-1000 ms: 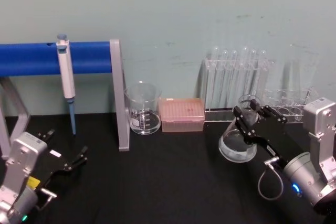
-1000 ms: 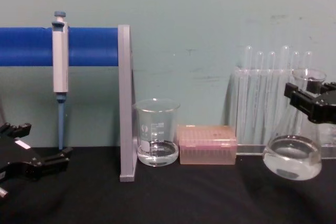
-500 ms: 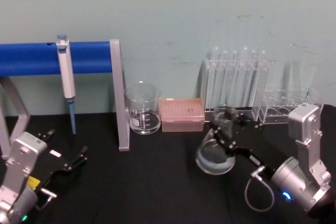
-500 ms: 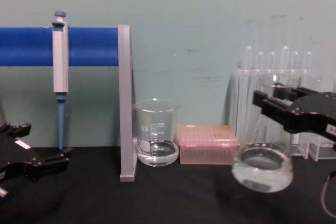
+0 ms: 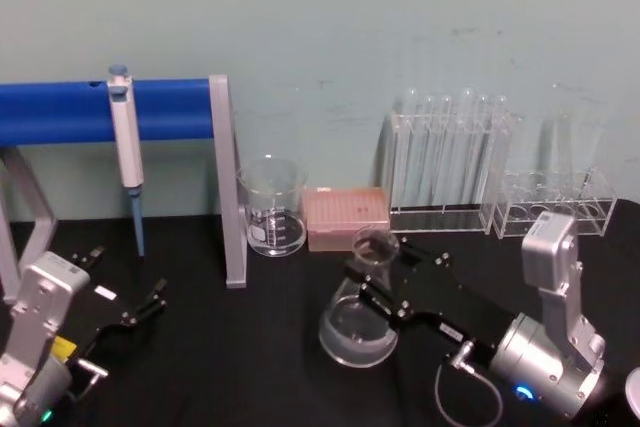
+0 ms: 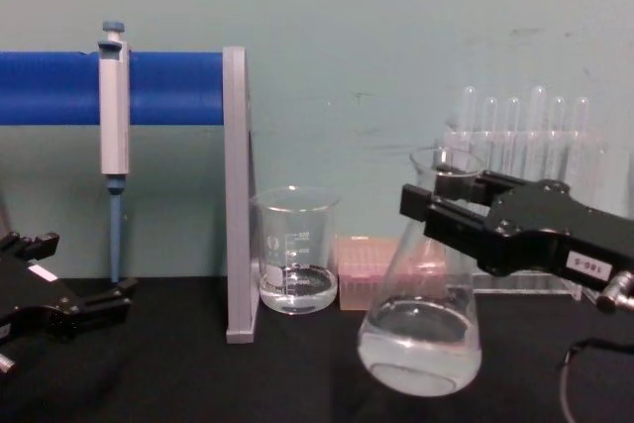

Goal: Grasp the erlenmeyer flask with one hand, shake it three times, then place it back.

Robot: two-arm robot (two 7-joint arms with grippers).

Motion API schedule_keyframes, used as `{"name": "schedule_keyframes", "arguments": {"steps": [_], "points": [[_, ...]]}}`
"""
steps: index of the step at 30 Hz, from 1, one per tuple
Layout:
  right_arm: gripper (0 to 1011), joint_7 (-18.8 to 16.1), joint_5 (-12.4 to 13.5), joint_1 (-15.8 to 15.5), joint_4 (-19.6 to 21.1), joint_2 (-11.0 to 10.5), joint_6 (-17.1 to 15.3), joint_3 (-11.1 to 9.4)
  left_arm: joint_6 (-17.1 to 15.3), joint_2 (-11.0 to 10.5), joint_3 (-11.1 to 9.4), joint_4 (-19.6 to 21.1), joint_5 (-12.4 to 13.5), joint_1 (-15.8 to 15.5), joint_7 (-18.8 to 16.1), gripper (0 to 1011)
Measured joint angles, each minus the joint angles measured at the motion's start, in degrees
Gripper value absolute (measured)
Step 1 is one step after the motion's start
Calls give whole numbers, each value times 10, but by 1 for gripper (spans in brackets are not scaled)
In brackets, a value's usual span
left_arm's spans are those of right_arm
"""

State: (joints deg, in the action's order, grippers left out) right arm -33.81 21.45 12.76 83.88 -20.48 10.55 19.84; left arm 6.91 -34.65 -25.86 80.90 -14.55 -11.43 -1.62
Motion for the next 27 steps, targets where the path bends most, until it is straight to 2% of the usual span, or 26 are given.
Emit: {"name": "schedule_keyframes", "arguments": {"steps": [10, 27], "points": [[459, -24, 20, 7, 1, -14, 2, 23, 0, 0, 0, 0, 0, 0, 0, 1001], [459, -15, 40, 31, -26, -21, 3, 39, 0, 0, 0, 0, 0, 0, 0, 1001]]}}
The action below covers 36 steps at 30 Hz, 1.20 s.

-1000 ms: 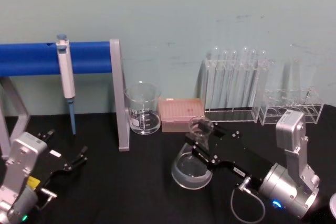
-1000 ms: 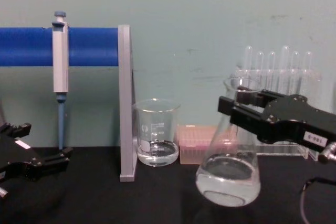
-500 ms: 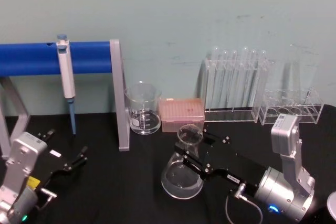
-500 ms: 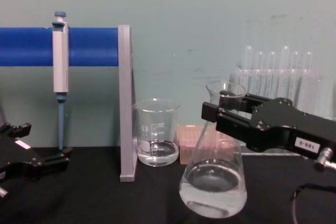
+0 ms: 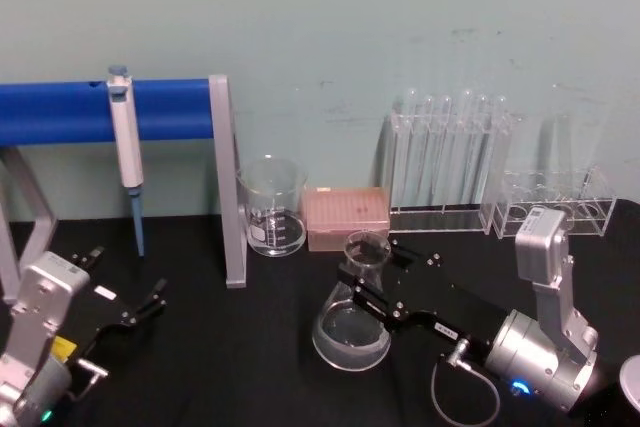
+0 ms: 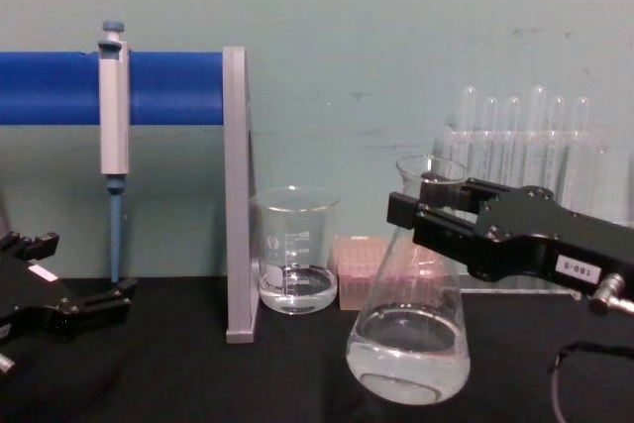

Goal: Grasp the erlenmeyer flask with one hand, shake it three times, then place it back.

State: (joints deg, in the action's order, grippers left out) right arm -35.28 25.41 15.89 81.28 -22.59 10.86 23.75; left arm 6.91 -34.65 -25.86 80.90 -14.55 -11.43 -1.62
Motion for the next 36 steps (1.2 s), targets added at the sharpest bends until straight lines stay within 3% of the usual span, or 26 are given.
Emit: {"name": "schedule_keyframes", "arguments": {"steps": [36], "points": [[459, -38, 6, 87, -135, 27, 21, 28, 0, 0, 0, 0, 0, 0, 0, 1001]]}}
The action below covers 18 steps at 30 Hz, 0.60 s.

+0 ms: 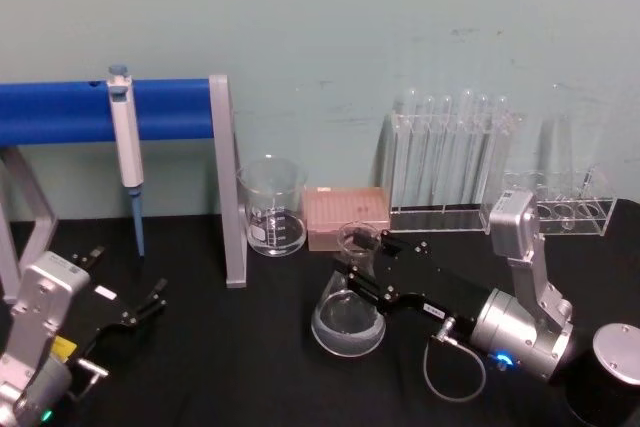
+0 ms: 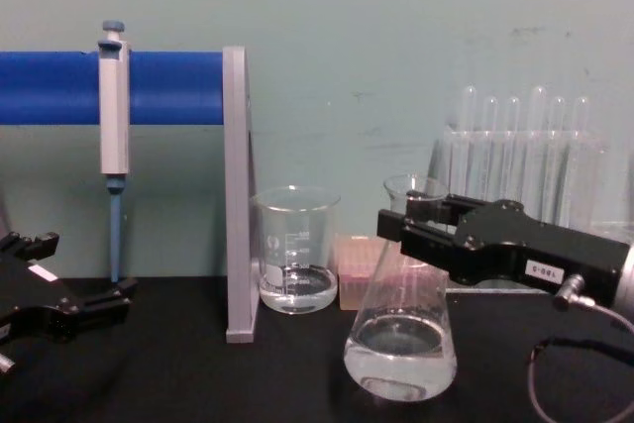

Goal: Grasp the erlenmeyer flask with one hand, shake it three times, then place it back.

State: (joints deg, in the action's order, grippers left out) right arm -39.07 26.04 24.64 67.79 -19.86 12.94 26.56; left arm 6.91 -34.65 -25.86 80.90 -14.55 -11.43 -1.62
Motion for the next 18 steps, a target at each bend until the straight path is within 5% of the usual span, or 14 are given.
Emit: {"name": "schedule_keyframes", "arguments": {"steps": [18], "points": [[459, -17, -7, 24, -45, 14, 7, 15, 0, 0, 0, 0, 0, 0, 0, 1001]]}}
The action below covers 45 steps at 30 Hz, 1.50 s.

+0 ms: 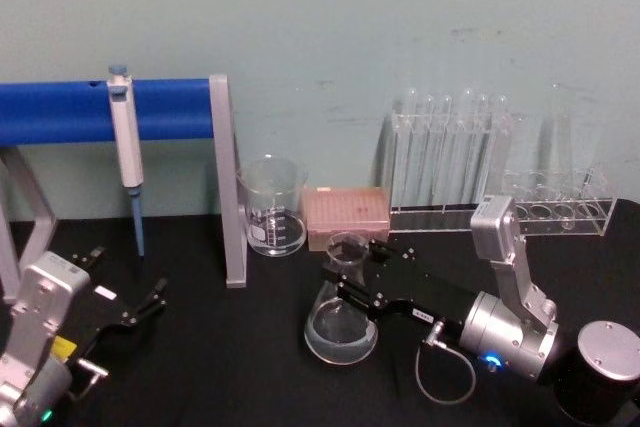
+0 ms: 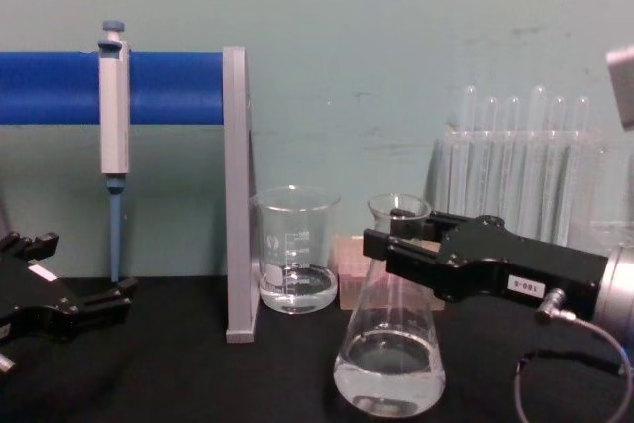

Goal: Grasp the erlenmeyer flask with one hand, shake it three times, then place it back.

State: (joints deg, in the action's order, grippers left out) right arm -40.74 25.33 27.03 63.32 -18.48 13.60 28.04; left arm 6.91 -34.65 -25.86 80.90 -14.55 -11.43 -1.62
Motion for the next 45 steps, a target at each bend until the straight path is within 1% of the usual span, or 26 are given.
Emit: {"name": "schedule_keyframes", "arguments": {"steps": [32, 45], "points": [[459, -7, -4, 5, -16, 2, -6, 9, 0, 0, 0, 0, 0, 0, 0, 1001], [459, -7, -12, 8, -18, 1, -10, 15, 0, 0, 0, 0, 0, 0, 0, 1001]]}}
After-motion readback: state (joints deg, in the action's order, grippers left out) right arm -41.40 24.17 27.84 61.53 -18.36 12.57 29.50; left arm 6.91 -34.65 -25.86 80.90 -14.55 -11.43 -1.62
